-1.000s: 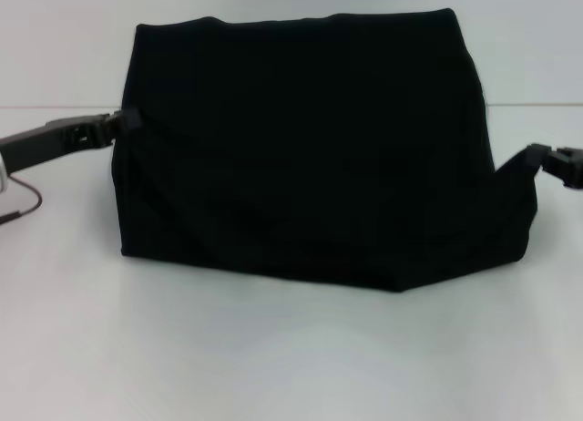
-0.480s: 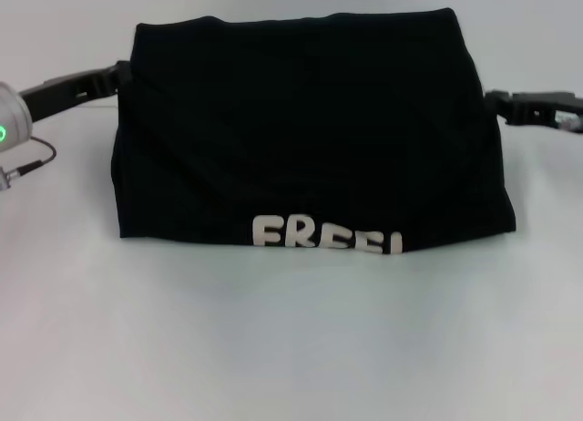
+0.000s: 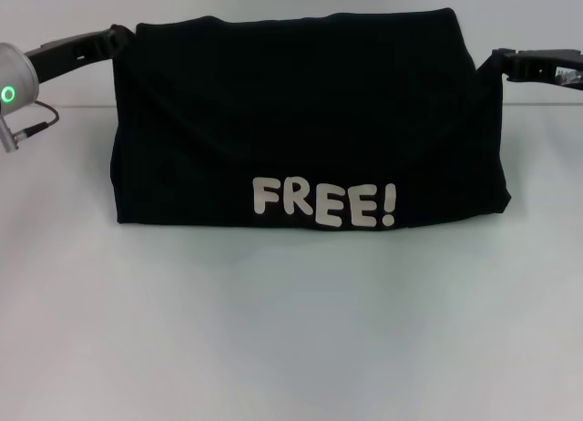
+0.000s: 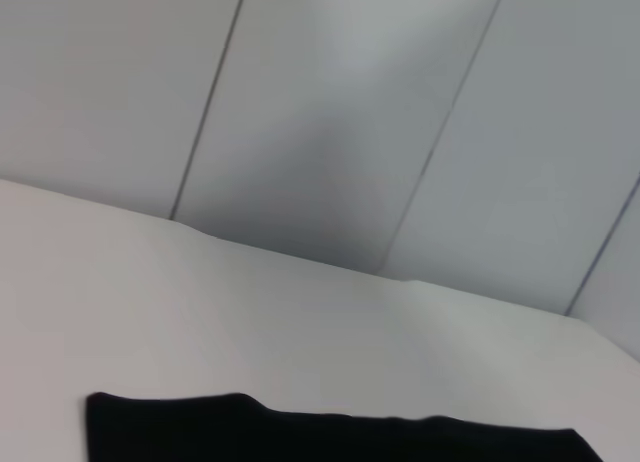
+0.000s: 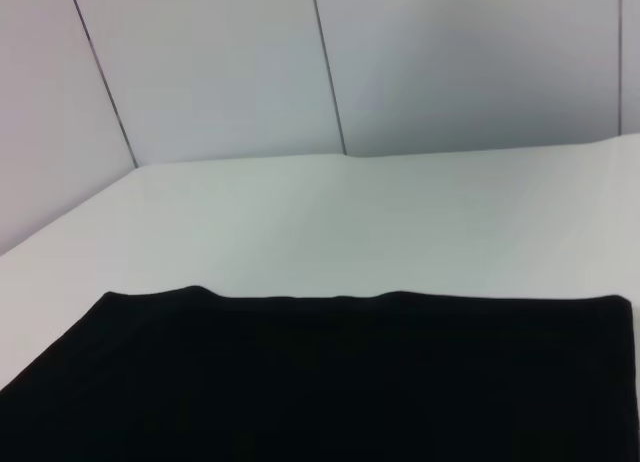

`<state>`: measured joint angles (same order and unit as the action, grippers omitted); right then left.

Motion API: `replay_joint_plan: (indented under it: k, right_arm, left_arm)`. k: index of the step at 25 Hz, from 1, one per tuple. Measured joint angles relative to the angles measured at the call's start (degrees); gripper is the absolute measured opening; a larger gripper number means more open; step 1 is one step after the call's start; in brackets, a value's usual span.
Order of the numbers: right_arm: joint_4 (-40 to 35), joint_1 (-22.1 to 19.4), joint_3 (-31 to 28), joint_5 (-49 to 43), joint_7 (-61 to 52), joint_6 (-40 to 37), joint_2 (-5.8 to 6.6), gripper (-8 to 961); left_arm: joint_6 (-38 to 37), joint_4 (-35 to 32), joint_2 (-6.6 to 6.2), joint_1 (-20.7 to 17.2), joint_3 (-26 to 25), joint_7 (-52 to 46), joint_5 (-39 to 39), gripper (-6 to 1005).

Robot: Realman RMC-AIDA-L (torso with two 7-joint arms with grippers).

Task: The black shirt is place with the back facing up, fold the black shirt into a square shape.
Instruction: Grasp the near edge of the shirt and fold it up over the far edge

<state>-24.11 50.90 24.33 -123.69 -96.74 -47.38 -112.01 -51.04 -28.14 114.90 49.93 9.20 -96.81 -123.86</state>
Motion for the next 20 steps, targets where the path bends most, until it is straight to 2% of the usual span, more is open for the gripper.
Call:
replay_joint_plan:
  k: [8, 11, 14, 15, 16, 20]
  right_arm:
    - [0.0, 1.3, 0.2, -0.1, -2.2, 0.2, 1.13, 148]
    - [0.5, 1.6, 0.3, 0.0, -2.4, 0.3, 1.29, 156]
    - [1.4, 1.7, 0.3, 0.0, -2.2, 1.4, 0.62, 164]
    - [2.4, 1.7, 0.3, 0.0, -2.0, 3.6, -0.07, 167]
    - [2.4, 1.7, 0.3, 0.0, -2.0, 3.6, -0.07, 170]
    - [3.8, 1.8, 0.3, 0.0, -2.2, 7.5, -1.61, 181]
  left_arm:
    - [2.7, 0.7, -0.93, 0.7, 0.1, 0.3, 2.6, 38]
    - [3.6, 1.5, -0.90, 0.8, 0.1, 1.4, 2.9, 39]
    - [5.9, 3.7, -0.23, 0.7, 0.1, 5.0, 4.8, 41]
    - [8.6, 6.3, 0.46, 0.6, 0.1, 9.1, 7.2, 41]
    - [8.6, 6.3, 0.46, 0.6, 0.1, 9.1, 7.2, 42]
    - [14.4, 10.5, 2.79, 0.5, -0.1, 17.8, 12.0, 44]
